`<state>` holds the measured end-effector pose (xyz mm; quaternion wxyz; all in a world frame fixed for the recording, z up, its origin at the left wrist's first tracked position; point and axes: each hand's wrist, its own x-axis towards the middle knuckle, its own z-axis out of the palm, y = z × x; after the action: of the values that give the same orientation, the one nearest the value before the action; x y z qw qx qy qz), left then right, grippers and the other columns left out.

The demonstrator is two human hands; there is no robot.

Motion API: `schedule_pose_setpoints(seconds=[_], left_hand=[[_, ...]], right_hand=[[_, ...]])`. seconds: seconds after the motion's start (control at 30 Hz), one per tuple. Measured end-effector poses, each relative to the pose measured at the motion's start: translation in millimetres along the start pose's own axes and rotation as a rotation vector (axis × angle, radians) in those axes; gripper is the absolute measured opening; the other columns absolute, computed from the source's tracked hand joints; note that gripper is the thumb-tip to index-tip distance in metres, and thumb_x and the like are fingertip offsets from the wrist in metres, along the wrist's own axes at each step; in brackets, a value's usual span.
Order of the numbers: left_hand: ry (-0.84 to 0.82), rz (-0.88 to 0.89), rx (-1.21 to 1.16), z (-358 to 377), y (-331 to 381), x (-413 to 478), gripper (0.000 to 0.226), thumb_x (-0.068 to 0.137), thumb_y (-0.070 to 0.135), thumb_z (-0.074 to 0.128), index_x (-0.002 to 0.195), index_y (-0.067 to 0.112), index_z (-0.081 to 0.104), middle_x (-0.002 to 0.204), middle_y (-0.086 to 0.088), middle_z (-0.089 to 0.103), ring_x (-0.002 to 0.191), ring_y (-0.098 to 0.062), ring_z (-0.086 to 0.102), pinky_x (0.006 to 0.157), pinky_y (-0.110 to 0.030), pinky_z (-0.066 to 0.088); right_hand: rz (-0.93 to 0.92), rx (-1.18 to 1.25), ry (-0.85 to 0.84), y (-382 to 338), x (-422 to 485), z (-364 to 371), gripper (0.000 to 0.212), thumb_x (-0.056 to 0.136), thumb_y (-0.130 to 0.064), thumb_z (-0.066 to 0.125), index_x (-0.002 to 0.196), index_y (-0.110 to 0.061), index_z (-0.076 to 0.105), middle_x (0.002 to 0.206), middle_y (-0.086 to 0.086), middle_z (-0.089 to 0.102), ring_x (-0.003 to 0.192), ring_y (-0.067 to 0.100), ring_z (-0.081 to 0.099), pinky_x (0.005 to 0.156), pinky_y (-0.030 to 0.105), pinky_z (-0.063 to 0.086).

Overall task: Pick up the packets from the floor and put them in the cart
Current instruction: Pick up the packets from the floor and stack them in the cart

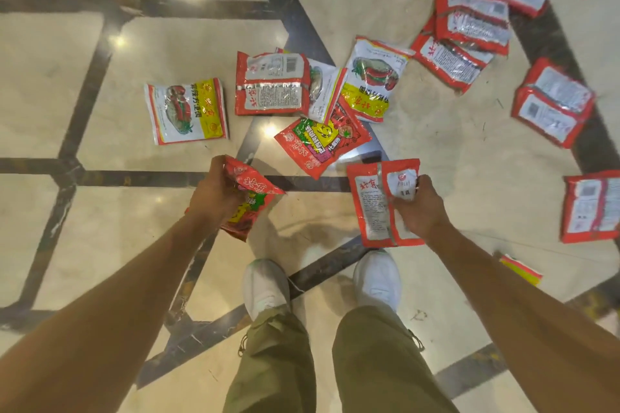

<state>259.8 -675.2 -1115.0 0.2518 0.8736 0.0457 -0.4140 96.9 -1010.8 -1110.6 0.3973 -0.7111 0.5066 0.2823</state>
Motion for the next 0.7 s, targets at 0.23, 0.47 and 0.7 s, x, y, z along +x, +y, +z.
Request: schedule_pose_setpoints(seconds=[0.23,0.47,0.7], left_hand=[[-0.046,-0.005,-0.554,-118,107,-149,0.071,0.074,0.01,0.088,0.133,0.015,0.049,0.116,-0.001,0.072,0.1,-0.014,0.074,0.08,-0.034,0.063],[-0.131,0.082,-0.644,-251,230,-328,0.042,0.077,0.003,0.084,0.116,0.015,0.073,0.107,-0.01,0.08,0.092,-0.031,0.079,0.089,-0.052,0.062],[-0.401,0.253,-0.666,-305,351,-502,0.038,0.087,-0.005,0.072,0.123,0.003,0.065,0.115,-0.027,0.075,0.099,-0.045,0.074,0.093,-0.061,0.058]], right_hand=[[-0.012,0.396,0.043,-44,-184,-98,0.018,0.095,-0.02,0.076,0.111,-0.023,0.07,0.109,0.0,0.077,0.099,0.026,0.075,0.095,0.049,0.06],[-0.083,0.654,0.086,-92,-427,-232,0.022,0.094,-0.014,0.077,0.116,-0.016,0.074,0.106,0.002,0.082,0.096,0.029,0.079,0.088,0.051,0.063],[-0.146,0.931,0.271,-73,-621,-347,0.026,0.093,-0.014,0.078,0.119,-0.014,0.073,0.109,0.006,0.081,0.094,0.033,0.079,0.086,0.051,0.063]])
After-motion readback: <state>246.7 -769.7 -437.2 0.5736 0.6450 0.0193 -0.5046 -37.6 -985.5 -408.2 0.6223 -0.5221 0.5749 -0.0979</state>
